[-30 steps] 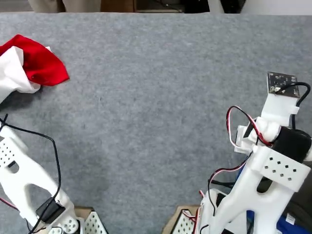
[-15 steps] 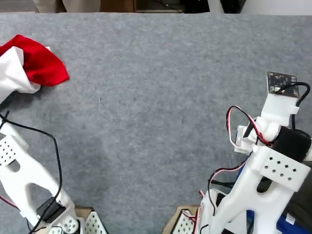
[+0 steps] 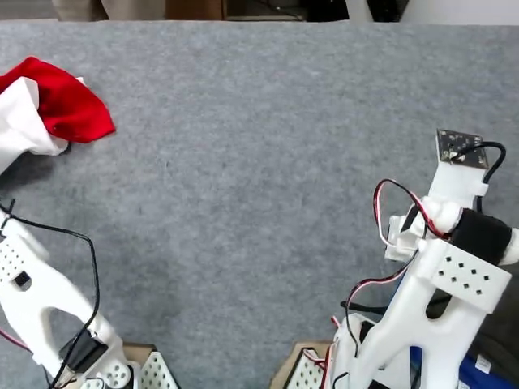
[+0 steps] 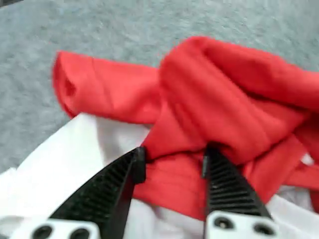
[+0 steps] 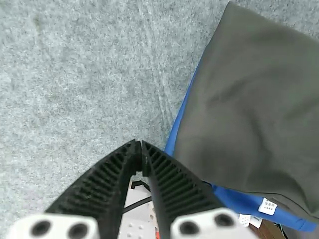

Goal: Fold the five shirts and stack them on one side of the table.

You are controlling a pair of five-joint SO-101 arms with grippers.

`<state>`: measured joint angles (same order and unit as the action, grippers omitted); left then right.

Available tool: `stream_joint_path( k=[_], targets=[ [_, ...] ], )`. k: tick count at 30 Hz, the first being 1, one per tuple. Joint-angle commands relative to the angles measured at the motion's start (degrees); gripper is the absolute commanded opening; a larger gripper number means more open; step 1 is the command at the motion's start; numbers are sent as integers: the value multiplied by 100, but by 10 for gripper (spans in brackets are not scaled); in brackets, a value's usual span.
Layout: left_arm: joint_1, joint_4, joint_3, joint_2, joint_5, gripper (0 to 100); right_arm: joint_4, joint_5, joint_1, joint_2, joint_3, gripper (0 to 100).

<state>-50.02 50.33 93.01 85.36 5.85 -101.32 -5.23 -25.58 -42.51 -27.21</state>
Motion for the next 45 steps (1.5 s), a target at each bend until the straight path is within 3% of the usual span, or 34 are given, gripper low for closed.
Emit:
stream_joint_path(
  k=[1, 2, 6, 16, 26, 34, 45],
  targets=[
    [211, -176, 281, 40, 721, 67, 9, 18, 75, -92, -4, 5],
    [211, -176, 281, 22, 800, 18, 9, 18, 75, -92, -4, 5],
    [114, 26, 290, -330, 475, 19, 9, 35, 66, -101, -4, 5],
    [484, 2998, 290, -2818, 255, 19, 141, 44, 75, -92, -4, 5],
    [897, 4607, 299, -4127, -158, 19, 132, 26, 75, -92, -4, 5],
    [1169, 5029, 273, -5402, -325, 19, 132, 18, 75, -92, -4, 5],
    [879, 5073, 211, -5613, -325, 19, 202, 18, 207, -84, -4, 5]
  ],
)
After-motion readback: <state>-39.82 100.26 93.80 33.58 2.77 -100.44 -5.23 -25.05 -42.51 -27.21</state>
